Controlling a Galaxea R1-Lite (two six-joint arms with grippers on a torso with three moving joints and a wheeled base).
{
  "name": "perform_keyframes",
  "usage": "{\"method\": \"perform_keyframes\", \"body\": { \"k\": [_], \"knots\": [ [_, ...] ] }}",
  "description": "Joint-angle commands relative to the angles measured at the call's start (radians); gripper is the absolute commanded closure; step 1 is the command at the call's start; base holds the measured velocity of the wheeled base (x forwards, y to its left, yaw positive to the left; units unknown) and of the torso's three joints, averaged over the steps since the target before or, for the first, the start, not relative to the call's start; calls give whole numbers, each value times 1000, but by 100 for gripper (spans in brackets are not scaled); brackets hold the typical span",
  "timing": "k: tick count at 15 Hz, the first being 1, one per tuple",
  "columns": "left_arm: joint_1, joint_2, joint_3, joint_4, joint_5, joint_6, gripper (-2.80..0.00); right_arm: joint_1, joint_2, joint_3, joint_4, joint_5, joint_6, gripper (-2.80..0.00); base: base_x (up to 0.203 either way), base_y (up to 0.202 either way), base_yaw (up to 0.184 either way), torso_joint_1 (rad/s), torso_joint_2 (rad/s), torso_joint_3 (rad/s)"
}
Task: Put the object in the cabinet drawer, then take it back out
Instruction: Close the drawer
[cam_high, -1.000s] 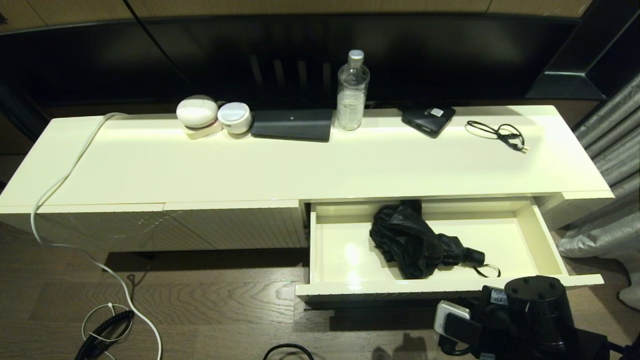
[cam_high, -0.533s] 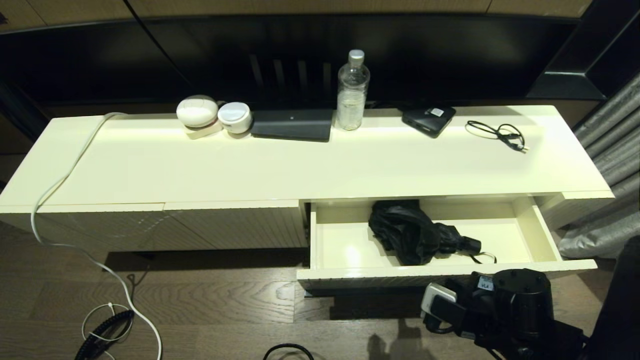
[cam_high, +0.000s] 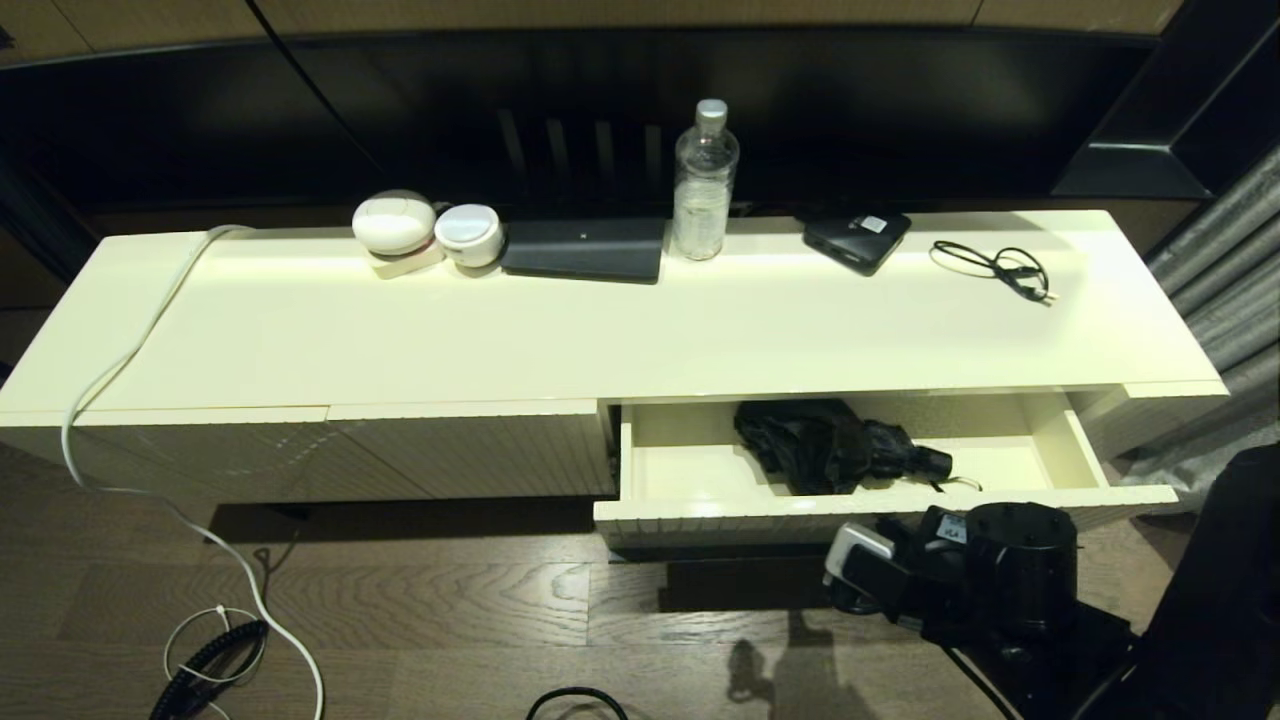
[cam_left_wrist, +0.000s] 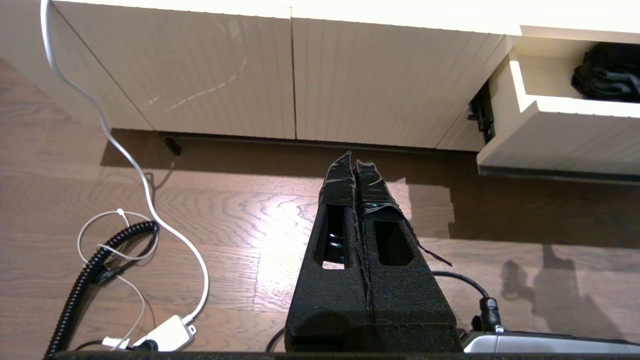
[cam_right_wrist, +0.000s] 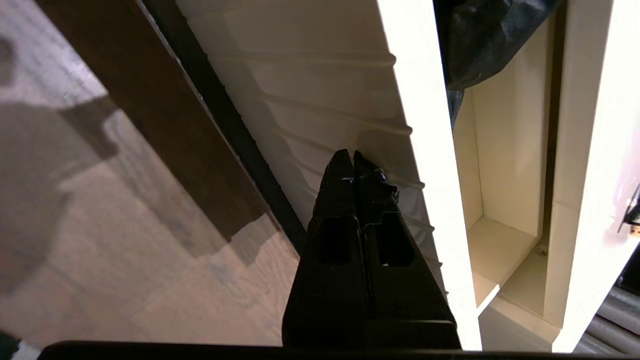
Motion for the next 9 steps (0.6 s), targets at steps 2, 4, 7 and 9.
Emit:
{"method": "perform_keyframes", "body": {
  "k": [2, 4, 7, 9],
  "knots": [
    [0, -2, 0, 0, 0, -1, 0, -25, 18, -53, -10, 0, -5, 0, 0, 0, 0, 0, 0, 0],
    [0, -2, 0, 0, 0, -1, 0, -39, 25, -88, -10, 1, -6, 0, 0, 0, 0, 0, 0, 0],
    [0, -2, 0, 0, 0, -1, 0, -50, 41, -142, -11, 1, -7, 0, 0, 0, 0, 0, 0, 0],
    [0, -2, 0, 0, 0, -1, 0, -58, 54, -194, -11, 1, -8, 0, 0, 0, 0, 0, 0, 0]
  ]
}}
